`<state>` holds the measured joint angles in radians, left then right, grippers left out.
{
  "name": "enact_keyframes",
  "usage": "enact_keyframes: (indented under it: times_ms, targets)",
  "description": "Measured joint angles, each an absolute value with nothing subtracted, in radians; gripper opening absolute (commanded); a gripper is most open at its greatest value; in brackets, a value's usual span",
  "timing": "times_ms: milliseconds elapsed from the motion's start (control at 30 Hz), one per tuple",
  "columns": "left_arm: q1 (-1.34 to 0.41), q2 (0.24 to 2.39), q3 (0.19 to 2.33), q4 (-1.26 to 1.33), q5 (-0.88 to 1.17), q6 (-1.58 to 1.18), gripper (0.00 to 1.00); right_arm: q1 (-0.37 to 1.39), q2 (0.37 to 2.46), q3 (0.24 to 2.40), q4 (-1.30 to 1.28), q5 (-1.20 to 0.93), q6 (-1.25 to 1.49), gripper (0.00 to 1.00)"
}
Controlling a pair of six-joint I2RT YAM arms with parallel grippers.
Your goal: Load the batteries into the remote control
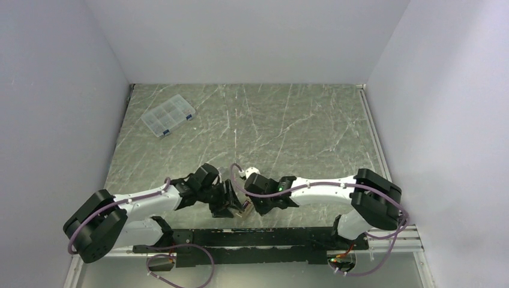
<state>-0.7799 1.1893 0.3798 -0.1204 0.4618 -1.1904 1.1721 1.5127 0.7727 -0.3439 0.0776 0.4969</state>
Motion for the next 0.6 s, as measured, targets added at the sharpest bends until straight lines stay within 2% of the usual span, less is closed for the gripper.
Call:
enact_keyframes:
  times_ms: [600]
  targets:
    - [-0.693, 1.134, 0.544, -0.366, 0.374, -1.027, 0.64, 1.176, 1.278, 0.74, -0.419, 0.09, 0.459, 0.0]
